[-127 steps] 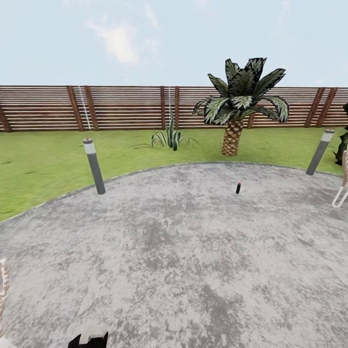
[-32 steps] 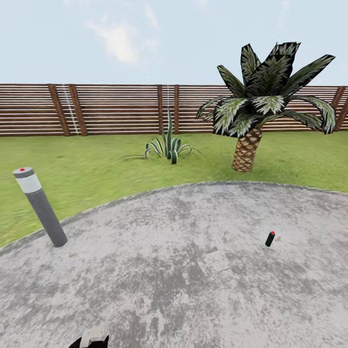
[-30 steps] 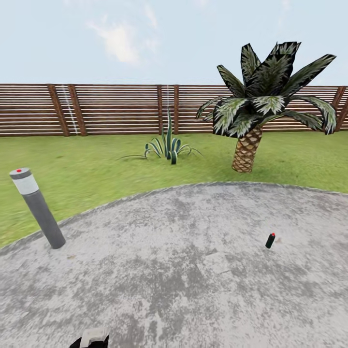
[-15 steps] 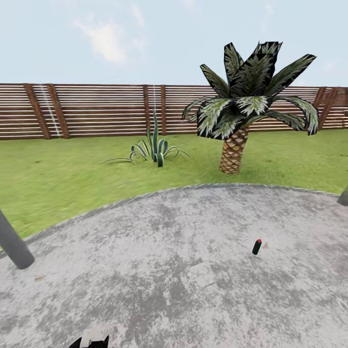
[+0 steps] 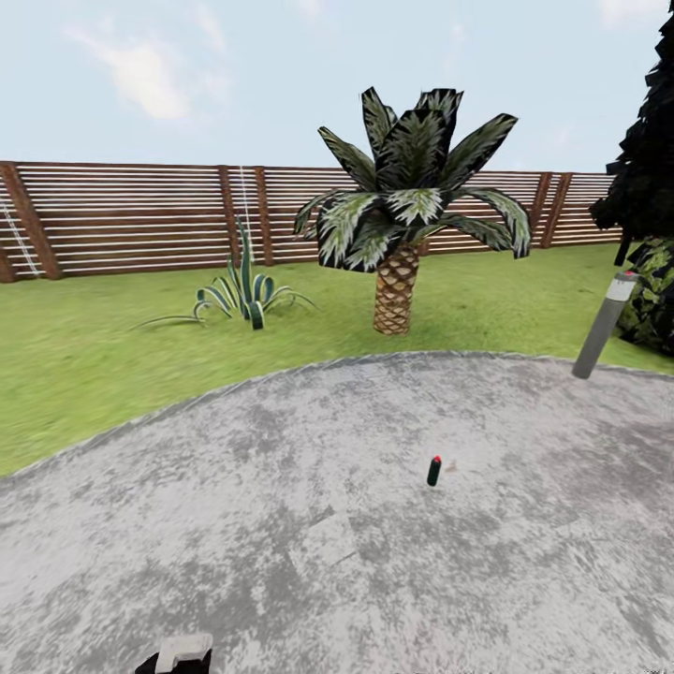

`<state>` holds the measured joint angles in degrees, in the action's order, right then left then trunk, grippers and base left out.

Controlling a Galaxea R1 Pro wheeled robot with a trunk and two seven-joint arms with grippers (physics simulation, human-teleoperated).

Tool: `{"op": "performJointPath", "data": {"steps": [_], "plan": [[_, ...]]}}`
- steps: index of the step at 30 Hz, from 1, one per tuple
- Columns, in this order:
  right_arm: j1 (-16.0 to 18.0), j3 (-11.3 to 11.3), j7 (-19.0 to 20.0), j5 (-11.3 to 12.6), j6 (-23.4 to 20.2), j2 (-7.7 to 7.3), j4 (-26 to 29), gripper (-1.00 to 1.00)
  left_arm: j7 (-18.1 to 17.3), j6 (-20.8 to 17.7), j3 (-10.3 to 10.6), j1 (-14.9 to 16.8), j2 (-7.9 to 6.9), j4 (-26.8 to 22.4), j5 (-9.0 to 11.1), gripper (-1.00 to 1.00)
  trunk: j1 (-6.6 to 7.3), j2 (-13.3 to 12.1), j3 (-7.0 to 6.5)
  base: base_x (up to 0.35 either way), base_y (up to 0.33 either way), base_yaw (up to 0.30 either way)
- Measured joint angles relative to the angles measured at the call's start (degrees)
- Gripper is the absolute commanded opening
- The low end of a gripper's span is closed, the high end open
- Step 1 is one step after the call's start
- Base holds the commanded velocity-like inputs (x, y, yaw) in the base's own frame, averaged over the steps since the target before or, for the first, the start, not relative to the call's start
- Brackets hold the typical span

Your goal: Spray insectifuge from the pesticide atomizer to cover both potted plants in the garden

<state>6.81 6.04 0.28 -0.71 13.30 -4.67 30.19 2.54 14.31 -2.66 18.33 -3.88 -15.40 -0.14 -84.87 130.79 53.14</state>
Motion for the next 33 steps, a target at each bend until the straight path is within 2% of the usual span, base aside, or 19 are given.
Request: {"op": "performJointPath", "data": {"steps": [33], "plan": [[0.01,0.05,-0.12,0.07,-0.01,0.00,0.11,1.00,0.00,0.03,0.04,-0.02,0.00,0.07,-0.01,1.00,0.01,0.00,-0.02,0.115,-0.298,-0.009]]}}
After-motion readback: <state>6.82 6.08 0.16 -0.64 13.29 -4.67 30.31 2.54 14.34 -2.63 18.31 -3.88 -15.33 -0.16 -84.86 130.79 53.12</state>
